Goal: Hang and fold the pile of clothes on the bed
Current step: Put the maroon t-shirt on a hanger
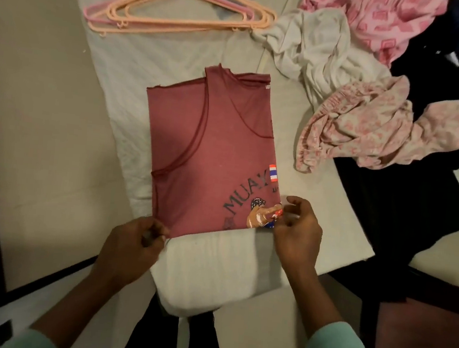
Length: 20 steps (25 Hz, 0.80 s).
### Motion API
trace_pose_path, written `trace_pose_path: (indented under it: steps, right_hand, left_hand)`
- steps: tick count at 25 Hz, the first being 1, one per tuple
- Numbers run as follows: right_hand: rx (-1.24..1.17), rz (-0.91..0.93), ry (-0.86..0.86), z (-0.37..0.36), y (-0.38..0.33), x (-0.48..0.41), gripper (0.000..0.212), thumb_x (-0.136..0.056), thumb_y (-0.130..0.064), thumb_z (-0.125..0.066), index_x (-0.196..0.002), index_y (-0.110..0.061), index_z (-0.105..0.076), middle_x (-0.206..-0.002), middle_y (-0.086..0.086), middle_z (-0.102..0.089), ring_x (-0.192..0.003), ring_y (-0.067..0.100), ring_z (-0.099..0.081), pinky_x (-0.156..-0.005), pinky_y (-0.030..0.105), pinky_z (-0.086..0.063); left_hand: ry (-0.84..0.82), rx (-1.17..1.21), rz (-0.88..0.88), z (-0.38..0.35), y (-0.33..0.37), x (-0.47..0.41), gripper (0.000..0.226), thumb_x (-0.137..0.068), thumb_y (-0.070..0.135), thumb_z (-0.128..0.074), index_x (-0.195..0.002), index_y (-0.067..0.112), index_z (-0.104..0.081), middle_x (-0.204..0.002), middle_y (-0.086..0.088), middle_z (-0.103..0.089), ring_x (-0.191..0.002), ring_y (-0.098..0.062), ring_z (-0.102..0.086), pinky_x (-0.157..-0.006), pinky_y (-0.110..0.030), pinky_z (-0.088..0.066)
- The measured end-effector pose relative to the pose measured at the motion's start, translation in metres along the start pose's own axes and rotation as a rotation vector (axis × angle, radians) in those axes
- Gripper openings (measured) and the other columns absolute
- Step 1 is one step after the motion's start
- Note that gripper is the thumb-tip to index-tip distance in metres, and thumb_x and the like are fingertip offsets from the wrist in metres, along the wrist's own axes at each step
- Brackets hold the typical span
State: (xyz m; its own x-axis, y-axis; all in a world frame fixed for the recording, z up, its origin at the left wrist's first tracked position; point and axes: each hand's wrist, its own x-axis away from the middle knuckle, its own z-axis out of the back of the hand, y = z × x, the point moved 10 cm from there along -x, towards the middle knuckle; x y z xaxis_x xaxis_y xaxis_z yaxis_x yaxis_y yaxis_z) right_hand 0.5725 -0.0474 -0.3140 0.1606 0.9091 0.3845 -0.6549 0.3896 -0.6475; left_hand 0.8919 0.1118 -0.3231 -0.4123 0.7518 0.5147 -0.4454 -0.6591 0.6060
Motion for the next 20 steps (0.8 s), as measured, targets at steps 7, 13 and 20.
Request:
trace_pose_path:
  steps: [7, 13, 20]
  right_hand:
    - [0.233, 0.685, 0.069, -0.051, -0.124, -0.036, 0.043, -0.095, -0.026, -0.061, -0.137, -0.013, -0.057, -0.145, 0.011, -0.049, -0.136, 0.029, -0.047, -0.111, 0.044, -0.037]
    - [0.581, 0.776, 0.072, -0.121, -0.184, -0.151, 0.056, -0.100, -0.046, -0.046, -0.148, -0.017, -0.047, -0.162, 0.012, -0.037, -0.153, 0.031, -0.030, -0.120, 0.052, -0.028]
    - [0.529, 0.740, 0.125, -0.129, -0.165, -0.172, 0.058, -0.100, -0.047, -0.049, -0.150, -0.019, -0.051, -0.165, 0.009, -0.035, -0.156, 0.027, -0.026, -0.123, 0.051, -0.024]
  left_hand:
    - [0.220, -0.116, -0.243, 0.052, 0.081, -0.078, 0.008, -0.093, 0.033, -0.076, -0.087, 0.029, -0.071, -0.079, 0.015, -0.070, -0.069, 0.000, -0.064, -0.064, -0.007, -0.041]
    - [0.389, -0.191, -0.481, 0.096, 0.178, -0.233, 0.019, -0.094, 0.029, -0.070, -0.110, 0.020, -0.072, -0.107, -0.001, -0.069, -0.096, -0.018, -0.064, -0.083, -0.026, -0.041]
    - [0.487, -0.631, -0.599, 0.103, 0.243, -0.359, 0.037, -0.097, 0.030, -0.059, -0.132, 0.018, -0.064, -0.121, -0.013, -0.060, -0.112, -0.036, -0.056, -0.089, -0.050, -0.044]
